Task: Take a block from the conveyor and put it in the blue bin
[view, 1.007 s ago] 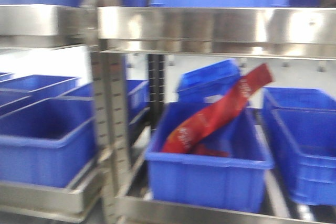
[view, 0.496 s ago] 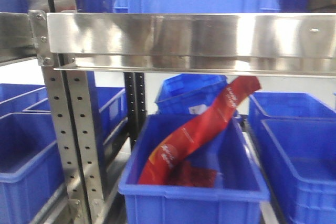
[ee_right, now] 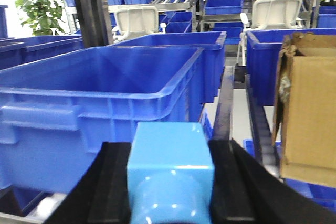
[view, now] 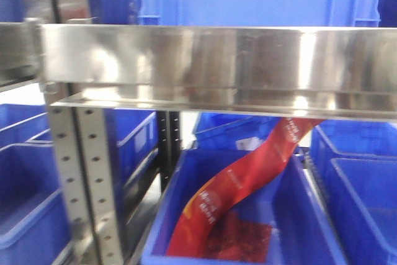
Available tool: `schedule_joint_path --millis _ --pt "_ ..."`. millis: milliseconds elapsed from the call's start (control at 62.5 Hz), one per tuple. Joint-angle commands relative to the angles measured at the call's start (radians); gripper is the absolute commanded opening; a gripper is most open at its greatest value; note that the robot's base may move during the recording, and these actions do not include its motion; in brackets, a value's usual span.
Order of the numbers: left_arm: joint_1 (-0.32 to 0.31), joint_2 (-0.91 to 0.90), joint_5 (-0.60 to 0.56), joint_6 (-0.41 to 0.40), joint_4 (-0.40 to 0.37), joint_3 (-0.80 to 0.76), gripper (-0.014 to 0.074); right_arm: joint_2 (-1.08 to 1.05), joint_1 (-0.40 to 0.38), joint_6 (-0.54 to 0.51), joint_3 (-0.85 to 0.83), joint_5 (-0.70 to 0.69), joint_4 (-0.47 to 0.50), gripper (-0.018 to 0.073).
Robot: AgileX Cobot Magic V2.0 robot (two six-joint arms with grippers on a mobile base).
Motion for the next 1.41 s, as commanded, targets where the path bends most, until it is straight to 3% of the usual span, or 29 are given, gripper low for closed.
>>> schedule_joint_path --millis 0,1391 --pt "0.002 -0.008 -0.019 -0.002 0.002 -0.001 -0.0111 -0.004 0.001 -0.001 0.003 -0.026 -0.009 -0.0162" --pt "0.002 -0.008 -0.019 -0.002 0.002 -0.001 -0.0111 -0.004 0.001 -0.001 0.003 -0.026 -0.009 -0.0162"
